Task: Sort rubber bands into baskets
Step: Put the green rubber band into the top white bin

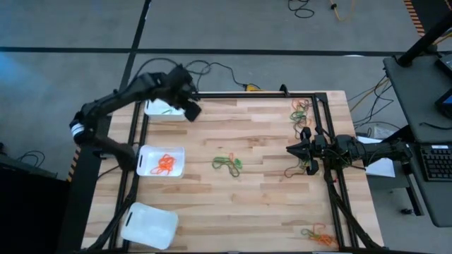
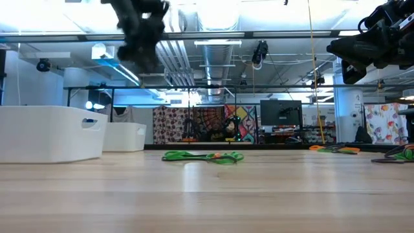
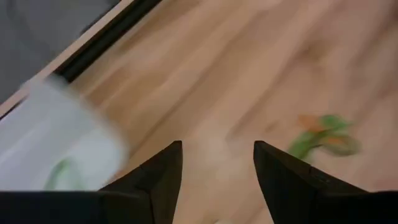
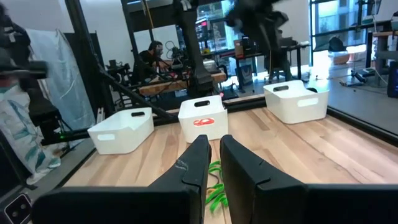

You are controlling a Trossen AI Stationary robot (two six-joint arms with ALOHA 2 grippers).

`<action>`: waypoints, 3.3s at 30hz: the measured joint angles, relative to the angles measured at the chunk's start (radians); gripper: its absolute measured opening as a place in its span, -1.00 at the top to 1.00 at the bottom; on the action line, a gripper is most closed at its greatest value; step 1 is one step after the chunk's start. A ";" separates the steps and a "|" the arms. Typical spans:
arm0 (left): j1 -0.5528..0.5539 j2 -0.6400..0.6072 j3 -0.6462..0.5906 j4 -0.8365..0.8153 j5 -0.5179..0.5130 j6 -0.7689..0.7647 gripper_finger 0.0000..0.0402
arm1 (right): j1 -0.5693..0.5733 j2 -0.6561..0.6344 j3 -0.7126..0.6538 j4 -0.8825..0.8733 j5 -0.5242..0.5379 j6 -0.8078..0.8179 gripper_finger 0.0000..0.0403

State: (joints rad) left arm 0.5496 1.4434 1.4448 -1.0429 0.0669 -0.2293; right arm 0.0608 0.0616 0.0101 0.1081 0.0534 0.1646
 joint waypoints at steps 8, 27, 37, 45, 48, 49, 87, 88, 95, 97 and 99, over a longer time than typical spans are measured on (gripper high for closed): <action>-0.278 0.040 0.000 0.212 -0.004 -0.072 0.09 | 0.000 0.000 0.000 0.000 0.000 0.000 0.83; -0.527 0.268 -0.001 0.297 -0.031 0.041 0.09 | 0.000 0.000 0.000 0.000 0.000 0.000 0.83; -0.617 0.371 -0.001 0.302 -0.032 0.019 0.13 | 0.000 0.000 0.000 0.000 0.000 0.000 0.83; -0.565 0.460 -0.001 0.275 -0.028 -0.019 0.28 | 0.000 0.000 0.000 0.000 0.000 0.000 0.83; -0.517 0.493 -0.001 0.268 -0.032 -0.019 0.36 | 0.000 0.000 0.000 0.000 0.000 0.000 0.83; -0.506 0.504 -0.001 0.256 -0.033 -0.018 0.39 | 0.000 0.000 0.000 0.000 0.000 0.000 0.83; -0.373 0.468 -0.005 0.168 -0.100 -0.018 1.00 | 0.000 0.000 0.000 0.000 0.000 0.000 0.83; -0.373 0.468 -0.006 0.161 -0.099 -0.020 1.00 | 0.000 0.000 0.000 0.000 0.000 0.000 0.83; -0.370 0.474 -0.100 0.236 -0.052 -0.110 0.79 | 0.000 0.000 0.000 0.000 0.000 0.000 0.83; -0.373 0.474 -0.132 0.260 -0.049 -0.132 0.69 | 0.000 0.000 0.000 0.000 0.000 0.000 0.83; -0.376 0.476 -0.164 0.276 -0.049 -0.142 0.60 | 0.000 0.000 0.000 0.000 0.000 0.000 0.83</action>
State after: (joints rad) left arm 0.1738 1.9197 1.2803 -0.7664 0.0181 -0.3717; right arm 0.0605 0.0616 0.0100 0.1081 0.0532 0.1646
